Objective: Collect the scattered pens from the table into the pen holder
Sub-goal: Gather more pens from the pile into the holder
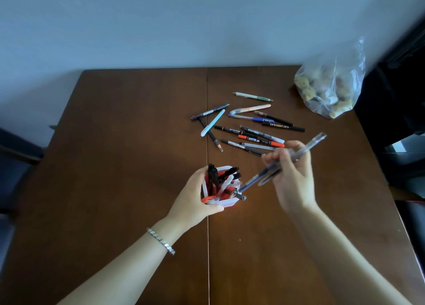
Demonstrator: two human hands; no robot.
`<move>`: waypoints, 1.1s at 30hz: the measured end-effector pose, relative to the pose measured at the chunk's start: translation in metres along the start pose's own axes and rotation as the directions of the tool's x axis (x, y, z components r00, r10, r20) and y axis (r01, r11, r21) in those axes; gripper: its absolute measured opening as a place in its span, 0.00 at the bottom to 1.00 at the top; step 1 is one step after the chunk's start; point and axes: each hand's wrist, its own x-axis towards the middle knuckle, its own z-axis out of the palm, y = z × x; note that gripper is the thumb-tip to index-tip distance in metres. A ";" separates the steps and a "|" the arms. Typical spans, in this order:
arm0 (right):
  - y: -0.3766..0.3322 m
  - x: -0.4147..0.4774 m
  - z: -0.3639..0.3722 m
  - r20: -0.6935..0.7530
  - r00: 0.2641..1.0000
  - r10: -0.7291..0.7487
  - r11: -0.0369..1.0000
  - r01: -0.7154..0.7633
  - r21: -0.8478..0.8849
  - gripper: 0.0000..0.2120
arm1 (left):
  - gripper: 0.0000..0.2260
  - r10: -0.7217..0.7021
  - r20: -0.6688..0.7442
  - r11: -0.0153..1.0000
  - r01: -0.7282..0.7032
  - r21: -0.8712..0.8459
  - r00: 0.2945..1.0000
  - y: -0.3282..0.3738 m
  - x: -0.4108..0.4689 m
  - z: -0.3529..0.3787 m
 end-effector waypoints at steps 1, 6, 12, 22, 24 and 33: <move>0.007 -0.004 0.008 0.012 1.000 -0.019 1.000 0.019 -0.011 0.08 | 0.35 -0.002 -0.001 1.000 0.002 0.003 1.000 0.000 0.000 0.000; 0.039 -0.015 0.042 0.112 0.987 -0.115 0.938 0.144 -0.316 0.14 | 0.30 0.009 -0.035 1.000 -0.009 0.002 0.999 0.009 0.000 -0.003; 0.043 -0.019 0.037 0.269 0.957 -0.112 0.789 0.250 -0.561 0.17 | 0.32 -0.001 -0.046 0.999 -0.001 -0.054 0.999 0.008 -0.003 -0.004; 0.056 -0.026 0.005 0.378 0.873 -0.308 0.514 0.488 -0.706 0.16 | 0.32 0.025 -0.043 0.999 -0.026 -0.028 0.999 0.006 -0.001 -0.003; 0.063 -0.026 -0.002 0.459 0.829 -0.319 0.369 0.555 -0.745 0.12 | 0.32 0.019 -0.051 1.000 -0.020 -0.023 0.999 0.006 -0.001 -0.004; 0.053 0.048 -0.031 0.162 0.974 -0.159 0.404 0.214 -0.889 0.14 | 0.33 0.008 -0.030 1.000 -0.008 0.013 1.000 0.002 0.001 -0.005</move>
